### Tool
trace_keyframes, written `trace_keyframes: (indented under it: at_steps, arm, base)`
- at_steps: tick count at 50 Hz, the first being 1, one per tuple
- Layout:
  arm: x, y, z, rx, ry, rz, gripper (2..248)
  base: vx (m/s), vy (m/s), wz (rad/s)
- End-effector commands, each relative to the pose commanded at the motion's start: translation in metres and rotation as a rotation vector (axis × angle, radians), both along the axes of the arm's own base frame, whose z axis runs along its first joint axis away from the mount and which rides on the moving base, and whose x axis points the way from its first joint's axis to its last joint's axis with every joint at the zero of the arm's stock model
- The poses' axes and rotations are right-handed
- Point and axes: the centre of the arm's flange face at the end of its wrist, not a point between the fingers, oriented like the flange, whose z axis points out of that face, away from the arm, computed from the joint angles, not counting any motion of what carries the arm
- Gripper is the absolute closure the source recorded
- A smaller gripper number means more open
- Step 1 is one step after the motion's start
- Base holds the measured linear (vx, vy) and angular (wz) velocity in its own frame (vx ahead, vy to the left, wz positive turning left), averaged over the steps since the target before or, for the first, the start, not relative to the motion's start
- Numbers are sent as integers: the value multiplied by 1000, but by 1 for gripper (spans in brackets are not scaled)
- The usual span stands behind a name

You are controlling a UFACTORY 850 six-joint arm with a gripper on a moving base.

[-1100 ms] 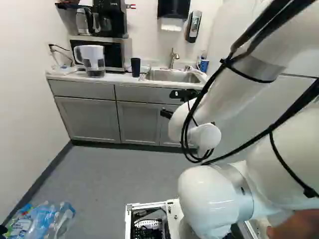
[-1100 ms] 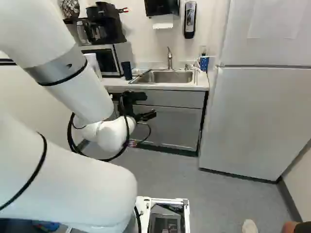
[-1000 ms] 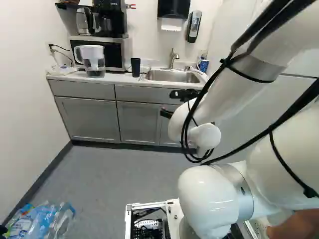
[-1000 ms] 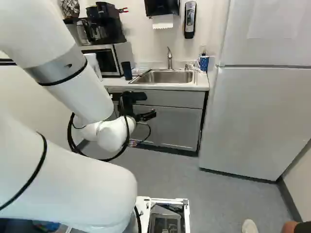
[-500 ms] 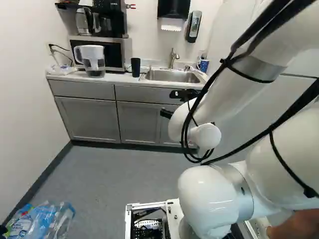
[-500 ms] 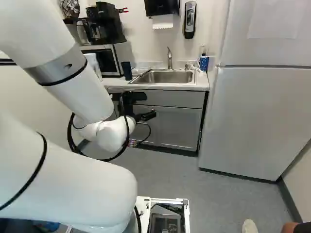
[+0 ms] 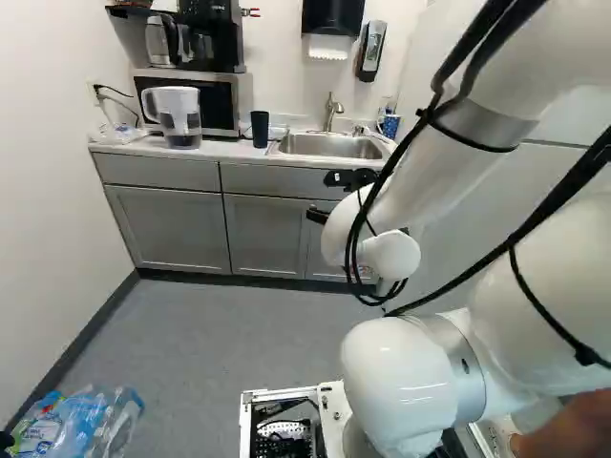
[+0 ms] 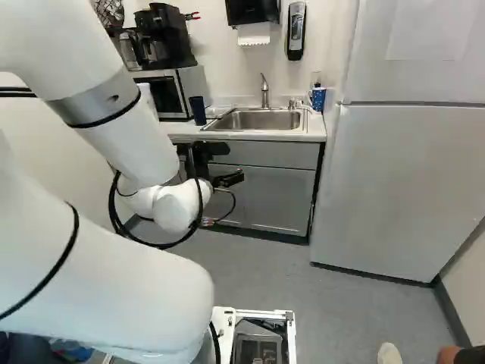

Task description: Rinse the cup and place it in the tray

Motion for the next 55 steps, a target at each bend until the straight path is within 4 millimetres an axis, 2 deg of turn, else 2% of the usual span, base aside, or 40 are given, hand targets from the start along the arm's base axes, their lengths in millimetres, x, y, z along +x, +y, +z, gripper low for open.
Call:
trace_keyframes:
  at_steps: [55]
  arm:
    - [61,0,56,0,-131,0,3]
  base:
    - [0,0,0]
